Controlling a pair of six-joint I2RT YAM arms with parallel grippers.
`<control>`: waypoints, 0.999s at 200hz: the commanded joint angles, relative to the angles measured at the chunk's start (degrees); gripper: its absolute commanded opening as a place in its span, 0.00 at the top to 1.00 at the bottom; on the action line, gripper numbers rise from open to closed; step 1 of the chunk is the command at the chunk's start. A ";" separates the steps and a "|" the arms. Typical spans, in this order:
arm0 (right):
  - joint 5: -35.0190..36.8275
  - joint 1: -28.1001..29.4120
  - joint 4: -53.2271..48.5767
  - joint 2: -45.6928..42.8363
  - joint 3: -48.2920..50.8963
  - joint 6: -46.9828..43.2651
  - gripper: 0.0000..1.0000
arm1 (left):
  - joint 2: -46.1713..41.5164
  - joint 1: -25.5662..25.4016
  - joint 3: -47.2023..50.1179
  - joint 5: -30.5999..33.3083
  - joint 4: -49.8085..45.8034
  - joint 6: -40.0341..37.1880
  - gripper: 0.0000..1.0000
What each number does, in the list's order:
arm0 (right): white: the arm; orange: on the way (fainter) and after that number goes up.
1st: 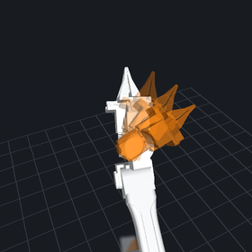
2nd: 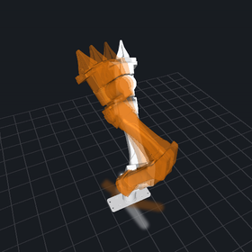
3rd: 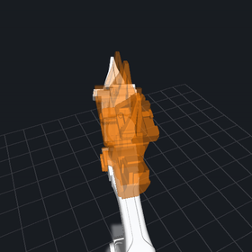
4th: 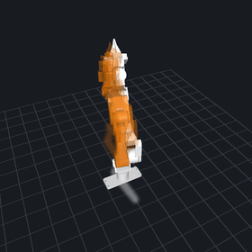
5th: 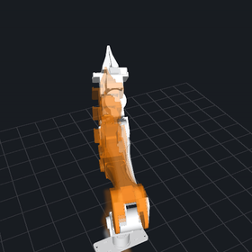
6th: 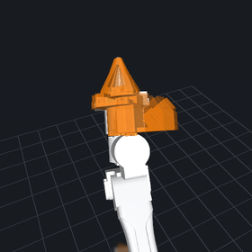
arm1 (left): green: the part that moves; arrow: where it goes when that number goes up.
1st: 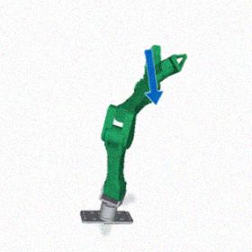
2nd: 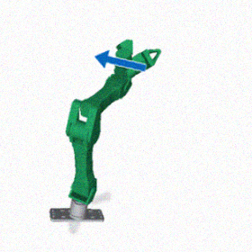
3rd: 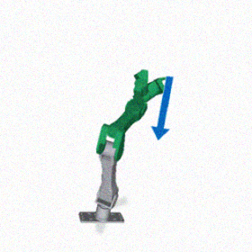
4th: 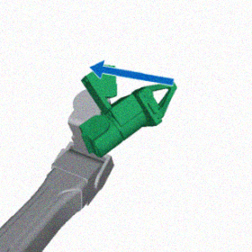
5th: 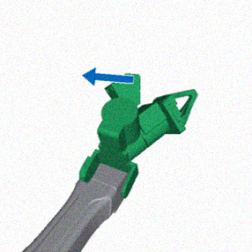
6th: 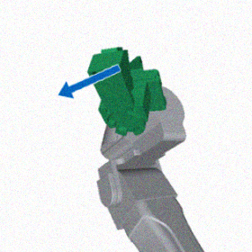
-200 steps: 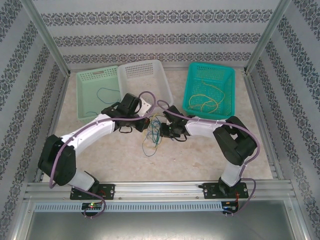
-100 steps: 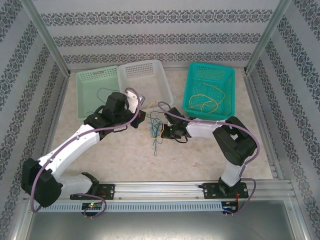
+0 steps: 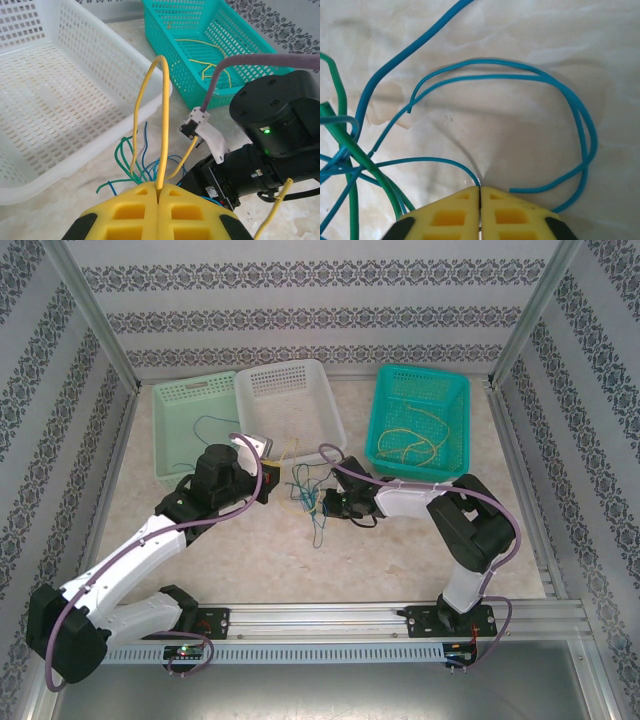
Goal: Untangle the cables
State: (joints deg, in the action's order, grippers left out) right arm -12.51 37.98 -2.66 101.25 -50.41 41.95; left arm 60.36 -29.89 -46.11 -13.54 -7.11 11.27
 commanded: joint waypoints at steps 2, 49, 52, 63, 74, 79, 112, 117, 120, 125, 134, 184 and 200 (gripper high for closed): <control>-1.35 -0.38 -3.30 -1.91 1.93 -1.23 0.79 | -0.51 0.75 -1.13 -3.45 3.66 1.07 1.00; -4.35 -3.60 -4.00 -14.32 4.11 -1.49 0.53 | -1.22 0.72 2.00 -5.89 4.30 1.52 1.00; -4.92 -3.99 -3.94 -14.95 4.38 -1.44 0.52 | -1.27 0.73 2.06 -6.03 4.31 1.46 1.00; -7.53 -5.60 -4.03 -16.99 5.12 -1.24 0.48 | -1.32 0.78 2.34 -6.57 4.05 1.07 1.00; -10.92 -7.29 -4.97 -17.75 4.78 -1.10 0.47 | -1.12 0.79 2.16 -7.25 3.69 0.63 1.00; -12.91 -8.00 -5.01 -17.72 4.47 -0.88 0.47 | -0.89 0.80 2.03 -7.65 3.62 0.45 1.00; -22.99 -9.02 -3.92 -14.68 -1.35 1.20 0.46 | -0.32 0.77 2.23 -9.75 4.63 -0.37 1.00; -24.04 -9.14 -3.30 -14.02 -2.38 1.80 0.46 | -0.37 0.70 2.32 -9.92 4.73 -0.52 1.00; -24.89 -9.22 -2.74 -13.63 -2.86 2.33 0.46 | -0.42 0.71 2.32 -10.02 4.82 -0.68 1.00; -26.29 -9.32 -1.37 -13.19 -3.40 3.32 0.46 | -0.51 0.78 2.42 -10.10 4.87 -0.85 1.00; -28.60 -9.32 0.46 -12.07 -4.50 4.95 0.47 | -0.59 0.70 2.46 -10.27 4.87 -1.10 1.00; -35.07 -8.53 1.02 -7.11 -9.20 9.32 0.48 | -0.84 0.74 3.30 -11.28 5.22 -2.55 1.00; -36.64 -8.45 1.08 -6.17 -9.53 10.29 0.50 | -0.87 0.69 3.44 -11.37 5.14 -2.98 1.00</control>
State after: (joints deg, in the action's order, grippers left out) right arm -44.12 29.02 -2.55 93.23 -58.57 49.21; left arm 60.38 -29.89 -43.42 -23.57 -4.47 10.31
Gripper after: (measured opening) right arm 0.510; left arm 0.044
